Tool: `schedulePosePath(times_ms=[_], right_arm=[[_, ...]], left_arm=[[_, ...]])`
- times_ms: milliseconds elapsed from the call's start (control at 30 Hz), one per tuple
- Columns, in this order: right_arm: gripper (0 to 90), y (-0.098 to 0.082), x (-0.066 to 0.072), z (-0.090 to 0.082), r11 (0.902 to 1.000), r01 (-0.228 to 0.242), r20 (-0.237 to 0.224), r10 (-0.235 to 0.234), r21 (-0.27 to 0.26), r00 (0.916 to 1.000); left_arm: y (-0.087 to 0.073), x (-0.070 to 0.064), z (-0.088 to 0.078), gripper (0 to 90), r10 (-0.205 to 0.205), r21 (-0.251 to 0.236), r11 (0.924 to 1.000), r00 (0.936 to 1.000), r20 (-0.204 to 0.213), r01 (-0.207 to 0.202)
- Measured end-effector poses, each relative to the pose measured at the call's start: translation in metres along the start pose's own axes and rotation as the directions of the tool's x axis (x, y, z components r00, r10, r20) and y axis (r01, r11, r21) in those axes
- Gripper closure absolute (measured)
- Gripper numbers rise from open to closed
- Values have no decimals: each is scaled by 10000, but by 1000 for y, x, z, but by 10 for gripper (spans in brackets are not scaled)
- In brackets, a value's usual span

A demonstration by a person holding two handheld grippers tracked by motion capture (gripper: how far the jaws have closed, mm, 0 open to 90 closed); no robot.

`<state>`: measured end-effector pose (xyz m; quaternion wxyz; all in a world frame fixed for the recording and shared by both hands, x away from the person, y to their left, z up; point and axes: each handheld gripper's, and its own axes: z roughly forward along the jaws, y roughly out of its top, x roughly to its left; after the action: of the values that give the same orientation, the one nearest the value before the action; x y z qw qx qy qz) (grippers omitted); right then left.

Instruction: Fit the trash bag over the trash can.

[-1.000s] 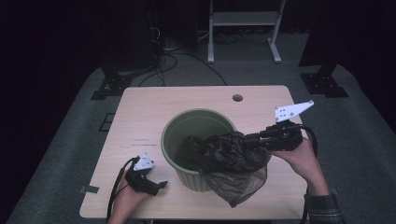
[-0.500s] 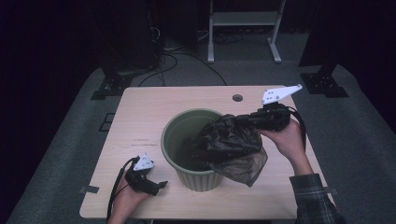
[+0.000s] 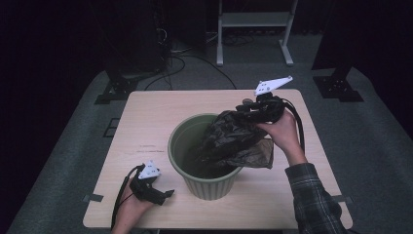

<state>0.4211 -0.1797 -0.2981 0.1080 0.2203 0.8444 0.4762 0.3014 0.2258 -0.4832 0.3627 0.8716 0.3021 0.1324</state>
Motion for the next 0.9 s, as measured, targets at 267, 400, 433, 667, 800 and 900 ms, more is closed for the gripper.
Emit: schedulePosePath(times_ms=[267,400,433,667,800,900], right_arm=[[283,-1,2,-15,9967,-418,229,435,-695,9988],[151,-3,3,-28,9926,-581,454,633,-1066,9970],[124,-5,3,-33,9899,-649,571,726,-1261,9957],[124,-9,4,-43,9827,-939,235,989,-1596,9948],[94,-8,3,-40,9856,-1093,119,1118,-1291,9937],[92,-7,4,-36,9872,-1146,209,1176,-1105,9928]], left_arm=[[1,-1,-5,0,15,-167,9999,9999,132,-13],[3,-1,-12,0,-70,-429,9990,9993,379,86],[4,-1,-16,0,-63,-621,9980,9987,500,94],[14,-1,-39,0,102,-1000,9950,9921,1254,24],[24,-4,-54,0,370,-1173,9929,9871,1556,-187],[31,-6,-66,0,433,-1239,9921,9830,1785,-212]])
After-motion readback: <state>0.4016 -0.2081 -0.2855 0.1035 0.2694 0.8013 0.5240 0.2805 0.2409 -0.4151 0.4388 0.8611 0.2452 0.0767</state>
